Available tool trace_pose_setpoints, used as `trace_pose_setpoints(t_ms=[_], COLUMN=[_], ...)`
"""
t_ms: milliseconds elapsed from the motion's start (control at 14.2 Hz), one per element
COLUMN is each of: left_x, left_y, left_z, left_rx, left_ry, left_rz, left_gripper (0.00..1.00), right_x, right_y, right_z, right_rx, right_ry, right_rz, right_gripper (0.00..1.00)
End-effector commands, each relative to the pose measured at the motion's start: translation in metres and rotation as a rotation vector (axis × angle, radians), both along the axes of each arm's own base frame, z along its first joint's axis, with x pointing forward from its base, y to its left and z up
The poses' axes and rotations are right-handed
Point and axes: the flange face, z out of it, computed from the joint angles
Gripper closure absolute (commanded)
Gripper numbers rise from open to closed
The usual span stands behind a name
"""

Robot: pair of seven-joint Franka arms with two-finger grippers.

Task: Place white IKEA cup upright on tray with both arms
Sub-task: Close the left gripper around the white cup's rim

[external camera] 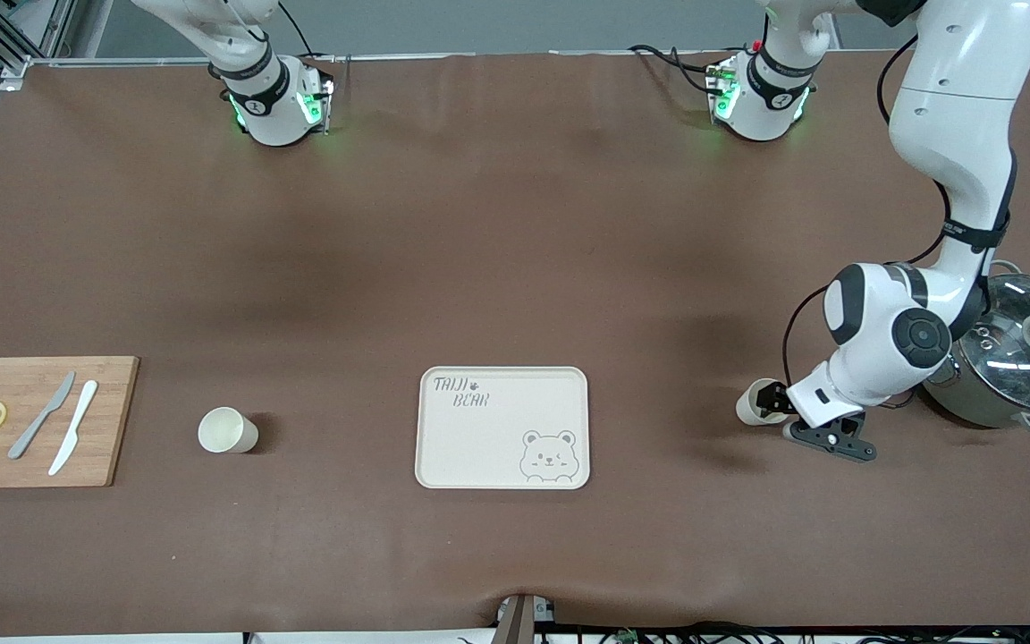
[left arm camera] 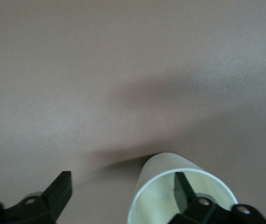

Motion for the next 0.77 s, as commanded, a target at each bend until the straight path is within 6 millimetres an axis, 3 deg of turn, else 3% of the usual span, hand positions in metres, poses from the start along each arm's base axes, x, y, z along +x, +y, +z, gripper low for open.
trace_pose_setpoints(t_ms=[0,281,422,562,703], left_x=[0.001,0.001,0.002,0.004,0.005], left_y=[-0.005,-0.009,-0.017,-0.025,-0.055], left_z=[-0.002,-0.002,0.002,0.012,0.032], left_rx=[-0.017,-0.019,-0.021,-0.027,-0.04], left_ry=[-0.004,-0.003,-0.011,-0.025,-0.043], left_rz=[0.046,0.058,0.047,0.076,0.112], left_gripper=[1.0,1.0,1.0,1.0,1.0], right_x=[-0.004,0.016,0.026,0.029,0.039], right_y=[-0.006,-0.007,-0.011,-0.009,0.001], right_z=[0.004,-0.003,-0.024,-0.032,-0.036], right_rx=[0.013,-0.011,-0.006,0.0,0.012], right_ry=[0.0,-0.082,-0.056,-0.057,-0.085], right_rz=[-0.031,-0.027,-0.03,-0.045,-0.104], right_gripper=[0.0,0.0,0.0,0.0,0.0])
